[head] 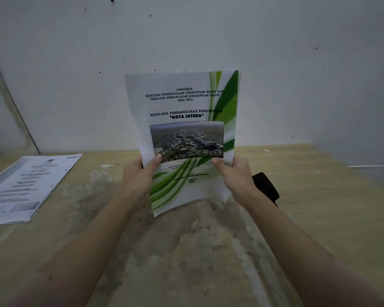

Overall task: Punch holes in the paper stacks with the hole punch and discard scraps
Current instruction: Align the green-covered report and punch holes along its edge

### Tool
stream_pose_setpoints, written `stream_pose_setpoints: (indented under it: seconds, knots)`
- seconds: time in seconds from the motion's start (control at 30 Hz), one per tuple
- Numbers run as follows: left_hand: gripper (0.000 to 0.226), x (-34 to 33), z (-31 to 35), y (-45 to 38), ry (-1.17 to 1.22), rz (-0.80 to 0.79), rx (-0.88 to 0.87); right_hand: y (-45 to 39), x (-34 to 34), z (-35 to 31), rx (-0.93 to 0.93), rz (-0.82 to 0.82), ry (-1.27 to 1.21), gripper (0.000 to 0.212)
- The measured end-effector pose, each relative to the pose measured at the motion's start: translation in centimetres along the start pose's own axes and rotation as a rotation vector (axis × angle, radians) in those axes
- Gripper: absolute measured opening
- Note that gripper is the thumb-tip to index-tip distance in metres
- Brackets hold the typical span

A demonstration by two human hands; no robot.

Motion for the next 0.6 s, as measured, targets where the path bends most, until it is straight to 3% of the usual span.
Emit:
stream_pose_setpoints:
  seconds: [0.2, 0.33, 0.43, 0.6]
  knots:
    - [0.017, 0.1, -0.3, -0.2, 0.001, -0.029, 0.028, -0.5, -0.2, 1.0, -0.103, -0.054, -0.030, 0.016]
    - [0.015, 0.3, -0.4, -0.3, -0.024, -0.062, 0.023, -0.5, -0.7, 1.0, -0.174, -0.126, -0.191, 0.049]
    - [0.015, 0.5, -0.4, -0.3, -0.024, -0.081, 0.024, -0.5, -0.4, 0.7, -0.092, -0.119, -0.177, 0.023]
    - [0.008, 0.5, -0.5, -0.5, -0.018, -0.107, -0.018, -0.7, 0.6, 0.2, 0.106, 0.021, -0.070, 0.027]
Point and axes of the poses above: each hand's wrist, its own y-axis away from the middle knuckle, its own x-axis out of the back of the hand, z = x × y, the point moved 4 cm from there along -y, towards the middle knuckle, and after that the axes turned 12 degrees about -x, right-handed, at the moved point
